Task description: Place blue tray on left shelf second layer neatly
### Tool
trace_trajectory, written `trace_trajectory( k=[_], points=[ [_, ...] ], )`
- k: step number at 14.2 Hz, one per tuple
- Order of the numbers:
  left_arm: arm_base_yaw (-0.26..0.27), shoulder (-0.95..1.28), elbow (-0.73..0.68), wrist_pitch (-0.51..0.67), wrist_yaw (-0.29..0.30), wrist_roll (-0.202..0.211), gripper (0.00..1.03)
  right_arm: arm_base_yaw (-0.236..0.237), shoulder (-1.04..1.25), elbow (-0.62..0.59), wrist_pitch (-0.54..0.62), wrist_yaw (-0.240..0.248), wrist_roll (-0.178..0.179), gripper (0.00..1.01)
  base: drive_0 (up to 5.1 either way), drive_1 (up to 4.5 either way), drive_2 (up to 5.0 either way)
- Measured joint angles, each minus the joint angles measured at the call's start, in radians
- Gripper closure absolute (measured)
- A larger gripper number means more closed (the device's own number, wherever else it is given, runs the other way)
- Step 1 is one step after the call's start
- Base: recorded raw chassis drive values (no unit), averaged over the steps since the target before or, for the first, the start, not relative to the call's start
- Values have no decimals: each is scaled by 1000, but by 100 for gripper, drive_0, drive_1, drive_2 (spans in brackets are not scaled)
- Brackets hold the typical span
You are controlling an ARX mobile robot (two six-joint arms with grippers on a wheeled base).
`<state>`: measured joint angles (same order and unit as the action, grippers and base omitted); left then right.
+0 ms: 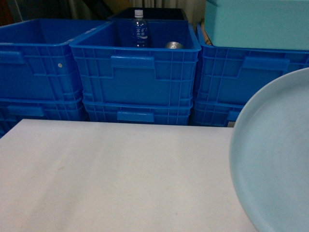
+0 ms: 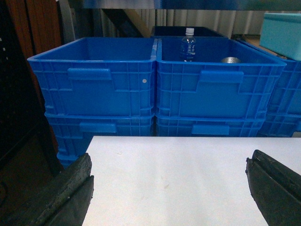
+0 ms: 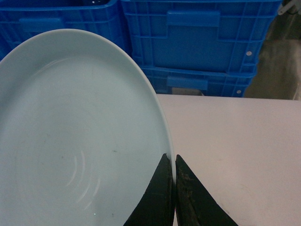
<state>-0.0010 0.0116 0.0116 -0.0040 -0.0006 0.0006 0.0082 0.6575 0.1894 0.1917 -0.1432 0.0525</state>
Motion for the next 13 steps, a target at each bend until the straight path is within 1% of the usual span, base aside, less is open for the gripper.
trace_trajectory(
  k=[1,2,4,5,6,7,8,9,11,13],
  points=[
    [0,0,0,0,0,0,5,45,5,0,-2,32,4,99,0,0,0],
    [0,0,0,0,-1,0,5,59,8,-2,-8,51,7,99,0,0,0],
    [0,0,0,0,0,0,5,55,9,-2,3,58,7,99,0,0,0],
    [0,0,0,0,0,0,5,44,9,-2,4,53,6,99,0,0,0],
    [0,0,0,0,0,0,5,11,16,-3,19,42,3,99,0,0,0],
    [0,0,0,0,0,0,5,6,-3,-7,6,19,2,99,0,0,0],
    [0,0,0,0,0,0,5,19,-54,-18,29,17,-15,99,0,0,0],
    [0,0,0,0,0,0,5,18,-94,-18,5,10,-26,99,0,0,0],
    [0,0,0,0,0,0,5,18,-102,-20,2,11,-39,99,0,0,0],
    [0,0,0,0,0,0,5,18,-101,-23,2,11,-43,99,0,0,0]
  ],
)
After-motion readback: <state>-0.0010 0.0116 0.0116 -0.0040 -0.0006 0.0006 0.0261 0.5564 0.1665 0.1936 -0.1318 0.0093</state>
